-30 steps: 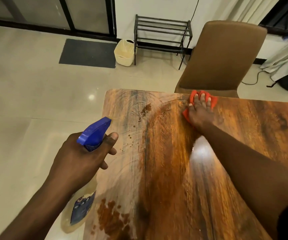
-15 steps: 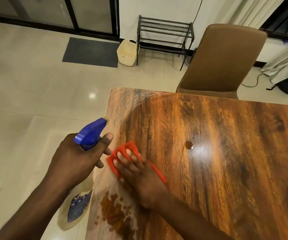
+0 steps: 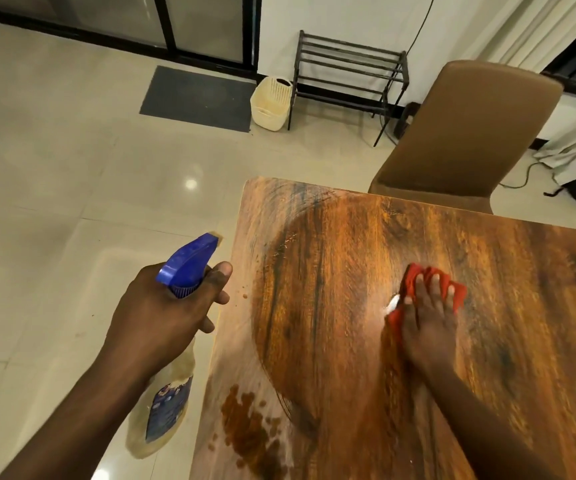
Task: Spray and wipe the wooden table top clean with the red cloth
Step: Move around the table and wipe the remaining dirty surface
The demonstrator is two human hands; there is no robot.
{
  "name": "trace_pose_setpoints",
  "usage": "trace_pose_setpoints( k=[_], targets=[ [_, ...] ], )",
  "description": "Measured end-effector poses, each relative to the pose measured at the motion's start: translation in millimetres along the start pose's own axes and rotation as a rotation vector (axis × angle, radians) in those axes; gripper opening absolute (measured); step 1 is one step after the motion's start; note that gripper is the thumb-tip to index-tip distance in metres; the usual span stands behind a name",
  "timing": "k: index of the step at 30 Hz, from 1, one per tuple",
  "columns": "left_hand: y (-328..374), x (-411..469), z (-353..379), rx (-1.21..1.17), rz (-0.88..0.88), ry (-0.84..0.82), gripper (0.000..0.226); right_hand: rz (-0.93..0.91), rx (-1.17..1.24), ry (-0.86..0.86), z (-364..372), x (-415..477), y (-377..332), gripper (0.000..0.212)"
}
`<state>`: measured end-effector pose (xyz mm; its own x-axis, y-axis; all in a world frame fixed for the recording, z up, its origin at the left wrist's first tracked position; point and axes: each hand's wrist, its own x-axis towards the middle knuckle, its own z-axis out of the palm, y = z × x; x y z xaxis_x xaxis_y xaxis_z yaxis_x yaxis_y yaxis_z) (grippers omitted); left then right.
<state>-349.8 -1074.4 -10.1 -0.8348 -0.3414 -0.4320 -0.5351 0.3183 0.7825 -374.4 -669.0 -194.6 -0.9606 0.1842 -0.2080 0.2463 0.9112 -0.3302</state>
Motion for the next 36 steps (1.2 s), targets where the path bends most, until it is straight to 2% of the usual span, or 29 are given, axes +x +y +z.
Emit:
trace_pose_setpoints(
  k=[3, 6, 11, 17, 20, 24, 29, 33, 36],
  targets=[
    [-9.6, 18.5, -11.7, -0.013, -0.023, 0.034, 0.039, 0.042, 0.006, 0.030, 2.3, 79.6, -61.3, 0.064],
    [-9.5, 18.8, -8.8, -0.014, -0.019, 0.043, 0.038, 0.005, 0.019, -0.027, -0.1, 131.0, -115.1, 0.062],
    [-13.6, 22.3, -11.2, -0.011, -0.001, 0.044, 0.028, -0.335, -0.055, -0.202, 21.0, 155.0, -210.7, 0.063],
    [-14.9, 15.1, -15.0, 0.006, -0.017, 0.053, 0.030, -0.739, -0.204, -0.331, 51.3, 95.0, -246.1, 0.066],
    [-16.3, 12.5, -14.4, 0.005, -0.033, 0.058, 0.034, -0.875, -0.212, -0.391, 64.7, 33.4, -228.2, 0.066],
    [-17.7, 10.1, -11.5, 0.004, -0.035, 0.062, 0.037, -0.949, -0.171, -0.410, 73.4, -57.9, -175.2, 0.064],
    [-18.6, 6.3, -9.7, -0.029, -0.052, 0.036, 0.051, -0.947, -0.250, -0.310, 58.1, -99.7, -96.2, 0.062],
    [-23.5, 6.2, -11.7, -0.025, -0.036, 0.008, 0.050, -0.709, -0.192, -0.249, 36.8, -44.5, -88.6, 0.061],
    [-30.4, 6.6, -13.5, -0.035, -0.040, 0.012, 0.053, -0.498, -0.072, -0.189, 28.3, 28.6, -124.2, 0.063]
  ],
)
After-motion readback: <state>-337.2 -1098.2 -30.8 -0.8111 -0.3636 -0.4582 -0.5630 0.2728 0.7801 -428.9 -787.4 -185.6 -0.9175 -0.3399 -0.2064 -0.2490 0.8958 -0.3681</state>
